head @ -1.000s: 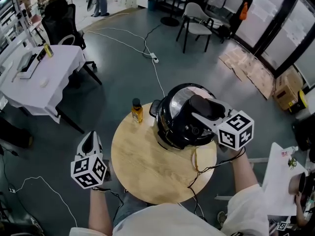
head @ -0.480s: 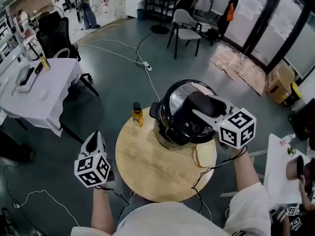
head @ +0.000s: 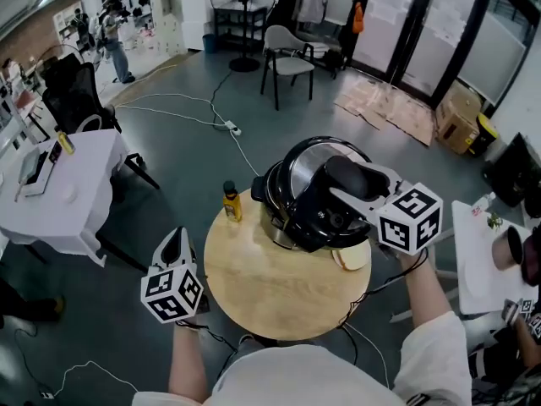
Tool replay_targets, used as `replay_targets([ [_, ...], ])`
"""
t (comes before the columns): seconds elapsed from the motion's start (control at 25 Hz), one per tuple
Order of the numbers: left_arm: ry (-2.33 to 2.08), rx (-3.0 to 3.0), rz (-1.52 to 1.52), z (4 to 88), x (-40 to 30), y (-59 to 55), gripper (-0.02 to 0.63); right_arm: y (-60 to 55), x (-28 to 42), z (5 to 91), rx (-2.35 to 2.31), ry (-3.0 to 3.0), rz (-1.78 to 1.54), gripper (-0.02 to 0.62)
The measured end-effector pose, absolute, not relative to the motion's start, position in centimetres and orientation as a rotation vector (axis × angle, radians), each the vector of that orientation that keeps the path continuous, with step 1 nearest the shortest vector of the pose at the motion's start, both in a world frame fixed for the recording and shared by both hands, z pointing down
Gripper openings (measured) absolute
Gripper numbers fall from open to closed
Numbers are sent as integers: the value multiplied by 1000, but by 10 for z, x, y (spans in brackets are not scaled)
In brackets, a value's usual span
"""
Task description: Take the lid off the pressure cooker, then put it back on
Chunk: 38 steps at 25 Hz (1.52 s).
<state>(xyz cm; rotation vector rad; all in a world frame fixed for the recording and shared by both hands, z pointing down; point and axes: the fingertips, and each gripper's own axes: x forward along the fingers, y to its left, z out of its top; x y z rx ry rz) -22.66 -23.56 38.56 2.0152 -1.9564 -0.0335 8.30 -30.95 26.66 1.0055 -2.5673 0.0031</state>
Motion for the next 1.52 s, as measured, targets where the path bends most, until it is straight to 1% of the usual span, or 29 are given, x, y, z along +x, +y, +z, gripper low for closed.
replay_targets([
  [0.36, -1807, 2171, -46, 378, -195, -236, -9, -259, 110, 259, 1212, -2512, 0, 282],
  [0.92, -1558, 2359, 34, 385, -139, -238, -9, -184, 150, 277, 1520, -2374, 45, 282],
  [1.24, -1468, 2404, 145, 403, -112, -235, -9, -154, 176, 317, 1646, -2297, 182, 282],
  [1.52, -1440, 2387, 240, 436, -105, -228, -9, -138, 178, 366, 1677, -2233, 253, 282],
])
